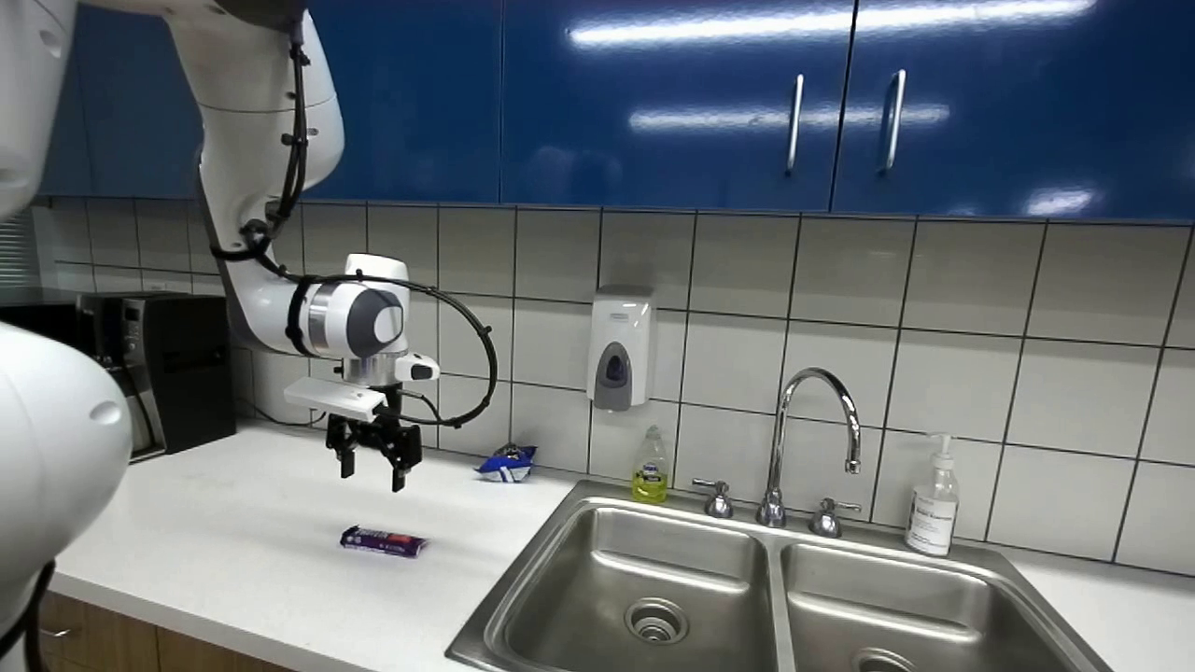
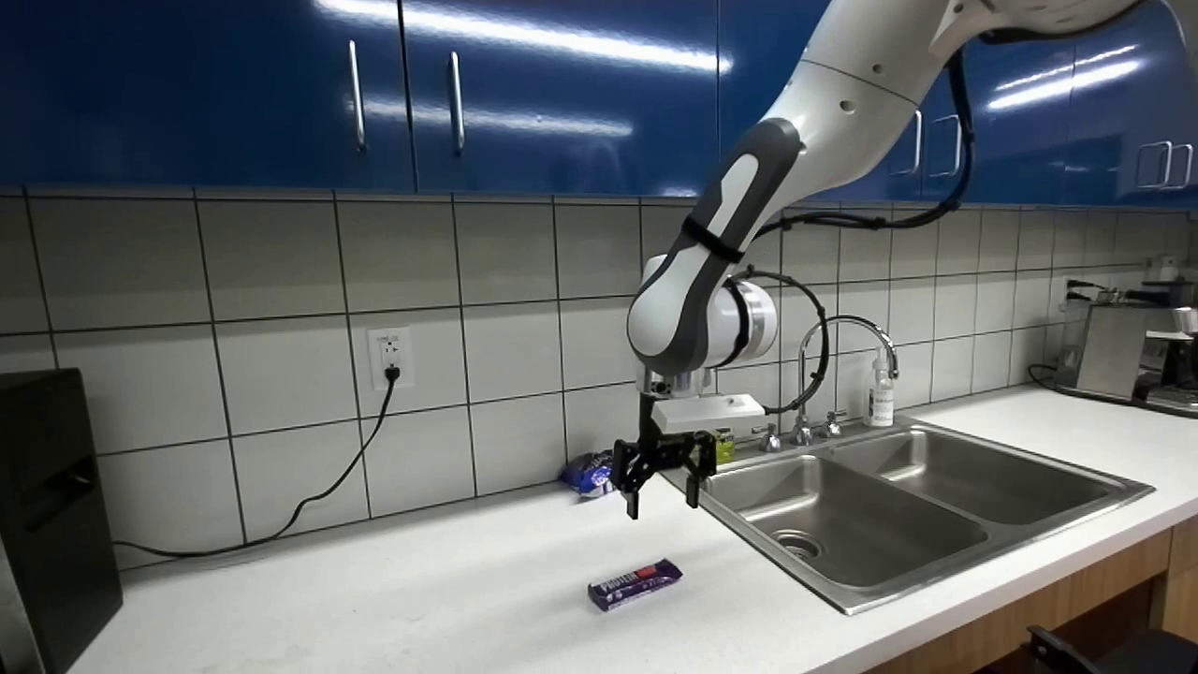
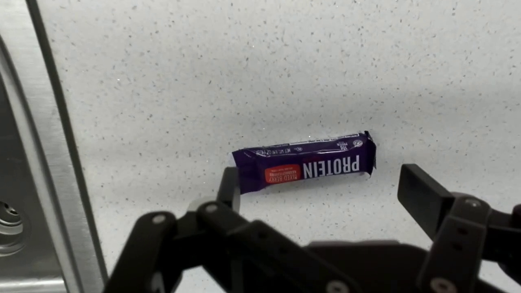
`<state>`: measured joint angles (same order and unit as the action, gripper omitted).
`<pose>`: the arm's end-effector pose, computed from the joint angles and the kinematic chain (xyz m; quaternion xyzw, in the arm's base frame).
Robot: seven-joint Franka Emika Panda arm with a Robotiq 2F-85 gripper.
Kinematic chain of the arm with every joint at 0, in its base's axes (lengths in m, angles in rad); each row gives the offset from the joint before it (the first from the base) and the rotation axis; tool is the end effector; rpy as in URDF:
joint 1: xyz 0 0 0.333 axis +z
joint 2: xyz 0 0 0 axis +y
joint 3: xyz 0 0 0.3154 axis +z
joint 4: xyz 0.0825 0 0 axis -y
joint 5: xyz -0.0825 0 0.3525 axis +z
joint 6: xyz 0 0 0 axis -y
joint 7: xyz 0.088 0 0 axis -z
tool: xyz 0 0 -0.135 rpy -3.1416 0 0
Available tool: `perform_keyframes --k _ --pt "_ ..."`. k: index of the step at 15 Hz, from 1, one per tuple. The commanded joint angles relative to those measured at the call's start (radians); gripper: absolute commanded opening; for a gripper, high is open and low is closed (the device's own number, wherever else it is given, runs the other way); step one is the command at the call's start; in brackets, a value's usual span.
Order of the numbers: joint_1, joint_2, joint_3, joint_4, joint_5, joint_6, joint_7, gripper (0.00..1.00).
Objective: Put the purple snack in the sink.
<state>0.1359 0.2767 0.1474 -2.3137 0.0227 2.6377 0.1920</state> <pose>0.4942 0.1450 0.2276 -0.9988 -0.0326 -0.0182 0.0309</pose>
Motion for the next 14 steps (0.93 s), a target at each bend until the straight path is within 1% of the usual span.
perform_keyframes --k 1,5,11,12,14 --pt "0.036 0.096 -0.032 0.102 -0.045 -0.021 0.003 1.00" --pt "0.068 0.159 -0.059 0.157 -0.084 -0.040 0.007 1.00" --pt "0.105 0.209 -0.093 0.192 -0.122 -0.047 0.017 1.00" --pt "0.086 0.197 -0.074 0.162 -0.092 -0.012 -0.003 1.00" --pt "0.088 0.204 -0.075 0.163 -0.093 -0.011 -0.003 1.00"
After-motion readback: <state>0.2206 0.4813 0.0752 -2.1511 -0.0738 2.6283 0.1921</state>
